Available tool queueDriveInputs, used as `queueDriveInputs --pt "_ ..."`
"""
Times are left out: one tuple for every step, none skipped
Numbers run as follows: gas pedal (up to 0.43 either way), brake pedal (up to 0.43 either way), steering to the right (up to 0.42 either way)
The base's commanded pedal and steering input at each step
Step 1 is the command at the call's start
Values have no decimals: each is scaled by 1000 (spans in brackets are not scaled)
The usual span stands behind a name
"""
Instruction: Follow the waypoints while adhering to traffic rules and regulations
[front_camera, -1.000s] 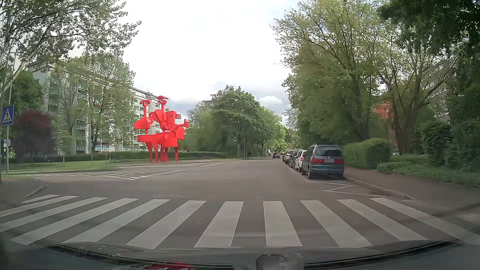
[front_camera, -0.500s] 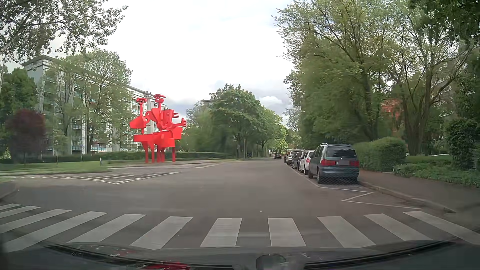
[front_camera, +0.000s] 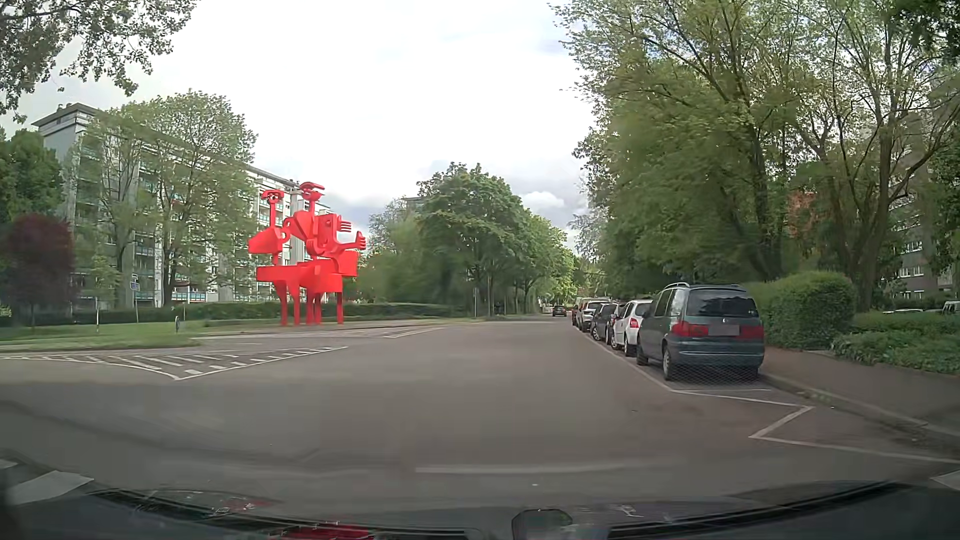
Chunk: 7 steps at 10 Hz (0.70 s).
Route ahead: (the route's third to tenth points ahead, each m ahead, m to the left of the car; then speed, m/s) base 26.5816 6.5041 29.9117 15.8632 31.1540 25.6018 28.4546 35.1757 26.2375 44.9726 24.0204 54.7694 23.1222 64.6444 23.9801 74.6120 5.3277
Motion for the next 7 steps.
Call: queueDriveInputs --pt "177 0 0" --pt "177 0 0" --pt "169 0 0" --pt "157 0 0" --pt "130 0 0" --pt "130 0 0" --pt "118 0 0"
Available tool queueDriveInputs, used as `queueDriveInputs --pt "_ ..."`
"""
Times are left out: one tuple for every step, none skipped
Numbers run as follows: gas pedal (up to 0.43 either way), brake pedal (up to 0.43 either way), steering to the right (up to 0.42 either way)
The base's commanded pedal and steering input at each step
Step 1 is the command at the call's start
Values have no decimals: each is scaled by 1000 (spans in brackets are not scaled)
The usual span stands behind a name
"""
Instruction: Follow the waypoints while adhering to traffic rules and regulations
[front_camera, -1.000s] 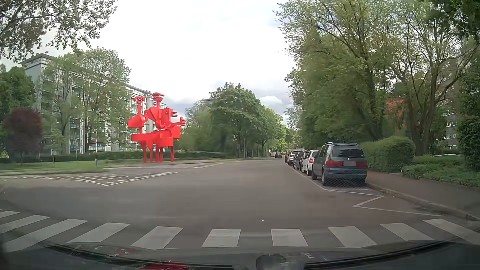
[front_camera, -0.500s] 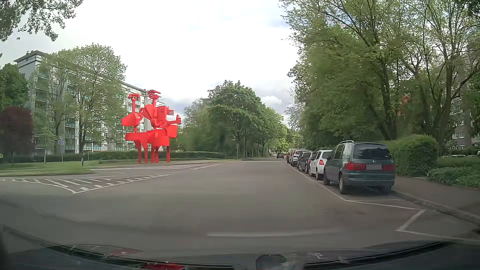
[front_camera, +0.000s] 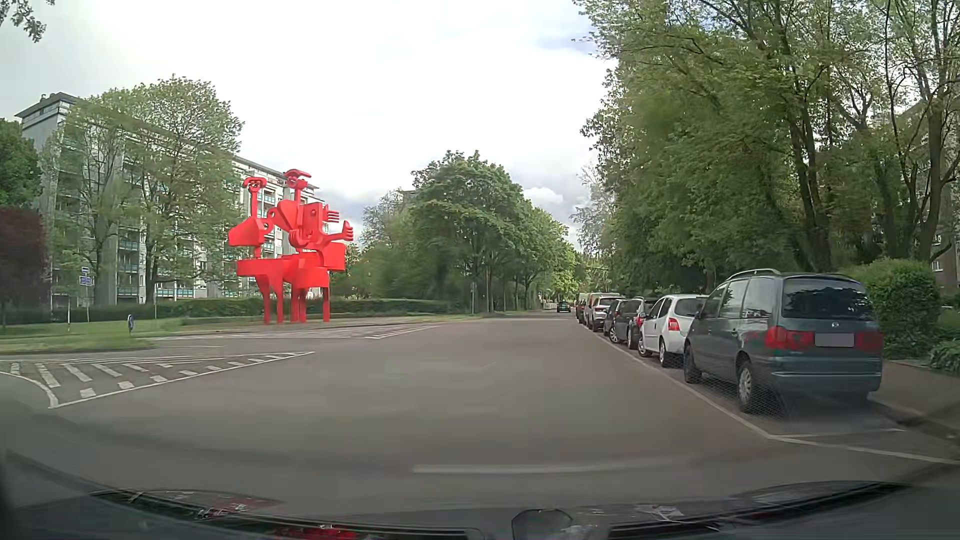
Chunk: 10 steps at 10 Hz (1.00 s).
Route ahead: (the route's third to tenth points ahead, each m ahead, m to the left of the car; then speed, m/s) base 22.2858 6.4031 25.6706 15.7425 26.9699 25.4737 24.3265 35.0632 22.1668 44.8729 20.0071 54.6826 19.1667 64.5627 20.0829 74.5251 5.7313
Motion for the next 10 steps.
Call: queueDriveInputs --pt "118 0 0" --pt "110 0 0" --pt "110 0 0" --pt "110 0 0" --pt "110 0 0" --pt "110 0 0" --pt "110 0 -8" --pt "110 0 -15" --pt "110 0 -28" --pt "98 0 -44"
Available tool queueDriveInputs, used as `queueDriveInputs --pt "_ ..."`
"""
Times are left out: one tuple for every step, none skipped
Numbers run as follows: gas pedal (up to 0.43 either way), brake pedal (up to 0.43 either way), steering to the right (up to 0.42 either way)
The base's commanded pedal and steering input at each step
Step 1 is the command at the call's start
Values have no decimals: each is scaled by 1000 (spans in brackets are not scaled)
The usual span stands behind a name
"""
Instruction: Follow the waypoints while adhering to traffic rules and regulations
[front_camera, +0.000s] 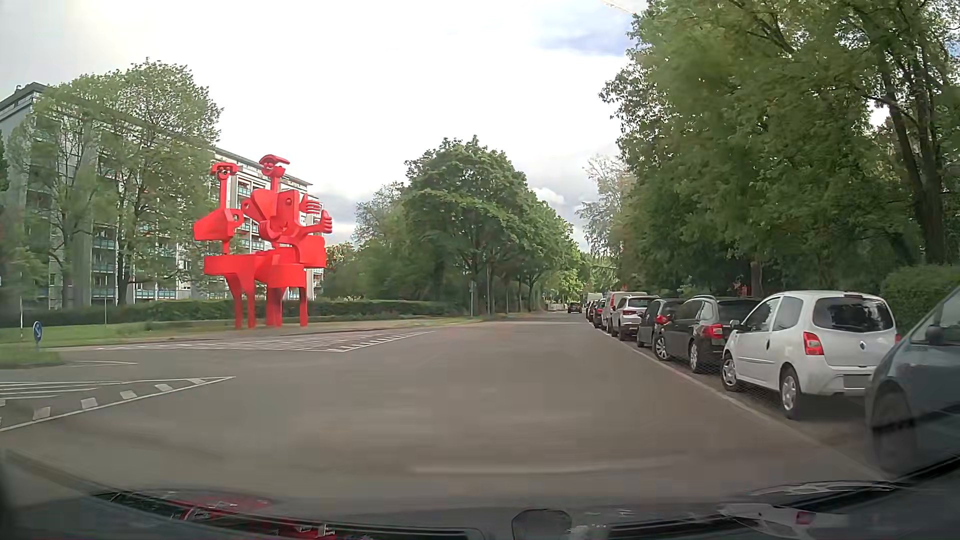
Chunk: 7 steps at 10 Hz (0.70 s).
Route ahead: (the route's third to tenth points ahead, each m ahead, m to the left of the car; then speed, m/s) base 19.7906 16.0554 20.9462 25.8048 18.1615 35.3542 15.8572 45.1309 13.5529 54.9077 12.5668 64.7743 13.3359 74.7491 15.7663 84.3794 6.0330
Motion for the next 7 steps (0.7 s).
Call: queueDriveInputs --pt "98 0 -58" --pt "98 0 -81" --pt "98 0 -105" --pt "98 0 -124" --pt "98 0 -146" --pt "98 0 -170" --pt "98 0 -191"
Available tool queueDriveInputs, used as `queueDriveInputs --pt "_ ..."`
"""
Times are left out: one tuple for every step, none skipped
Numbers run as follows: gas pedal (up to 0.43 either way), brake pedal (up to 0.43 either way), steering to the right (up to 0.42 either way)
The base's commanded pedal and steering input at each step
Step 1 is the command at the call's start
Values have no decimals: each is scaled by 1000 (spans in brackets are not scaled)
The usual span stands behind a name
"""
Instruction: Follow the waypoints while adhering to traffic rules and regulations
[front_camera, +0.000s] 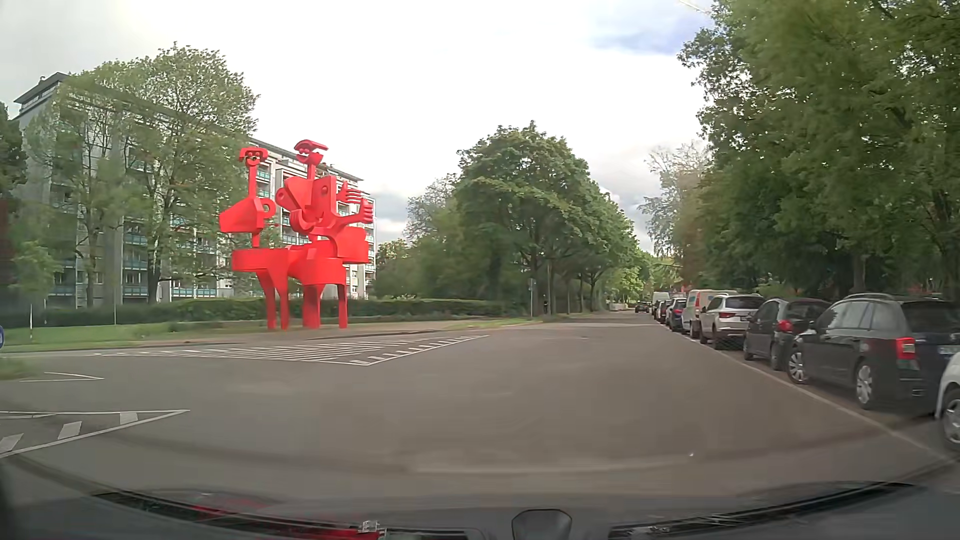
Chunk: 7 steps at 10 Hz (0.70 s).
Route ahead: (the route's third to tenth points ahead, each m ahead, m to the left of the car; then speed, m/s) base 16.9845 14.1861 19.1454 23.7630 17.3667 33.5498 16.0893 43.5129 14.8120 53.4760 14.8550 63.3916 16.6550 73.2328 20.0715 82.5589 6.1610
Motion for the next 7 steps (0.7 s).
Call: queueDriveInputs --pt "87 0 -208" --pt "87 0 -221" --pt "87 0 -238" --pt "87 0 -252" --pt "87 0 -266" --pt "87 0 -280" --pt "87 0 -292"
